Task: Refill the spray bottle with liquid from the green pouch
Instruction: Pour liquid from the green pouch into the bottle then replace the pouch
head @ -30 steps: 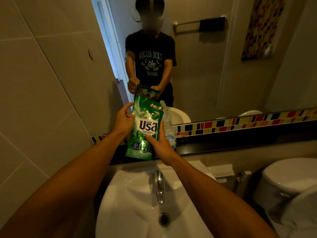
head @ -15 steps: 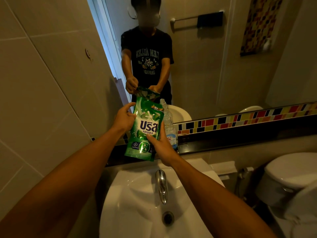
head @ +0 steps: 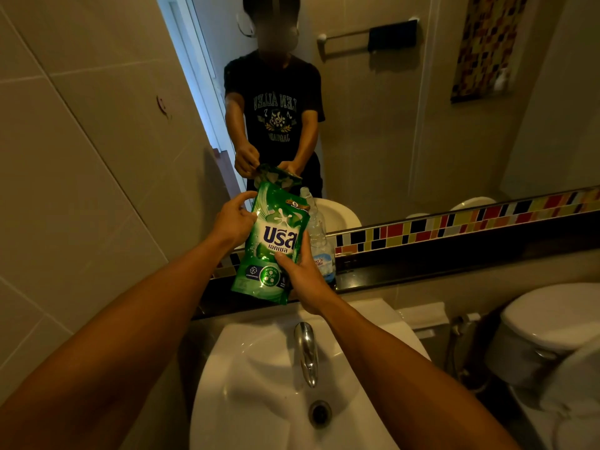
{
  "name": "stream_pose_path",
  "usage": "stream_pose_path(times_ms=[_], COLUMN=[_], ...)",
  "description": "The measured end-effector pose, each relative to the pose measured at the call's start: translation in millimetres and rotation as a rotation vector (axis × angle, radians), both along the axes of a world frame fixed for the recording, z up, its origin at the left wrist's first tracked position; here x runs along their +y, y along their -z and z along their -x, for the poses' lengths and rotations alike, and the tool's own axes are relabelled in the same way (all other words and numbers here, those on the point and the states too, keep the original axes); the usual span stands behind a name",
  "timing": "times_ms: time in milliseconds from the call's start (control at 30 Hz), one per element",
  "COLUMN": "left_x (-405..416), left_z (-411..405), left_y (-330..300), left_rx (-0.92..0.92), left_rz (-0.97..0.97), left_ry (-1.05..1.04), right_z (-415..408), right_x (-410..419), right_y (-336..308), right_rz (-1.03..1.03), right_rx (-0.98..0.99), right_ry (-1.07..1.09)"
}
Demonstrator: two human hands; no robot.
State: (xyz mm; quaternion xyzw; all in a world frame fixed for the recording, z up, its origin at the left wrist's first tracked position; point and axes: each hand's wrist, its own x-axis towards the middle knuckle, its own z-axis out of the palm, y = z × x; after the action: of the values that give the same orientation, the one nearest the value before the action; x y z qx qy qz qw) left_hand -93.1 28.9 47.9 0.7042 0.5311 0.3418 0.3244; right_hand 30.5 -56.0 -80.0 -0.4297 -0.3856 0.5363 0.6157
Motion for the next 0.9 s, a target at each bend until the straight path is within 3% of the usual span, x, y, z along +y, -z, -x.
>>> stream_pose_path(times_ms=[900], left_x=[3.4], left_z=[-7.3], left_y=[-14.9], left_rx=[0.098], left_rz=[-0.027], left_ry=[0.027], right_z=[4.4], right_x=[-3.0], right_y=[-10.7], right_rz=[0.007], right_rx=[0.043], right_ry=[0.007])
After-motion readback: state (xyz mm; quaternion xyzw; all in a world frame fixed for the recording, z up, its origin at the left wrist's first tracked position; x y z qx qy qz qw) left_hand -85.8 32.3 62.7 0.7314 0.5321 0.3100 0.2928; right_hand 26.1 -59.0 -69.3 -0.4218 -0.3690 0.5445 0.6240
